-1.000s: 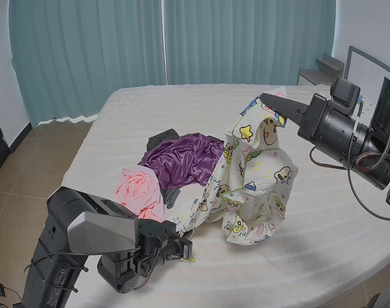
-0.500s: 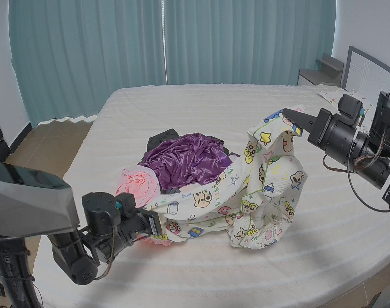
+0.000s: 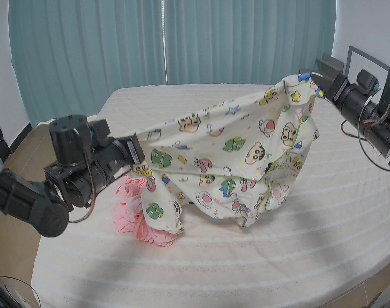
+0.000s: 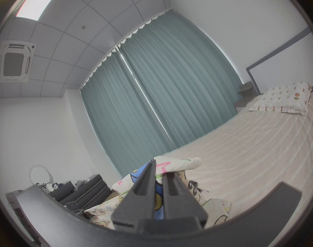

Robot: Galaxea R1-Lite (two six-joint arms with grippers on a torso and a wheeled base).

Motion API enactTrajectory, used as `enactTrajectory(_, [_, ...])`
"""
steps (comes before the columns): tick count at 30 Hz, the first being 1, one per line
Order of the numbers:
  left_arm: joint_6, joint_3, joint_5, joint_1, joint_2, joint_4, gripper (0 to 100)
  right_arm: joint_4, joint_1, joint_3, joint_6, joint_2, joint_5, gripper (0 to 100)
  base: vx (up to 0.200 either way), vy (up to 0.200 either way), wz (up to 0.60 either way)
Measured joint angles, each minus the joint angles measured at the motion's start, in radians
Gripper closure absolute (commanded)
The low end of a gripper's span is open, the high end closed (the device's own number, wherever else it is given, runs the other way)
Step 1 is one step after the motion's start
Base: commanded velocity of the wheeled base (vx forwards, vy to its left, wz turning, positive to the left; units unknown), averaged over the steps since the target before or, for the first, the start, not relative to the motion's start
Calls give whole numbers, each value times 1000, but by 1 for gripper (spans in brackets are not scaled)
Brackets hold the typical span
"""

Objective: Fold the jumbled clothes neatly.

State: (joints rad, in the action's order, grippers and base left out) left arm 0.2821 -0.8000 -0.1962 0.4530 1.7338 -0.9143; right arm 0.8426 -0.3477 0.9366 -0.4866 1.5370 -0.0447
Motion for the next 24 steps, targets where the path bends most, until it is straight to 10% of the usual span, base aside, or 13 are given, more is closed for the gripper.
enactTrajectory(10, [70,28,-20,33,-128,96,100,-49,-66,-31,-1,-100,-21,100,0,0,0])
enactTrajectory(24, [202,190,-26,100,-128,90,100,-55,-92,-158,-114,-89,-25,100,-200,0,0])
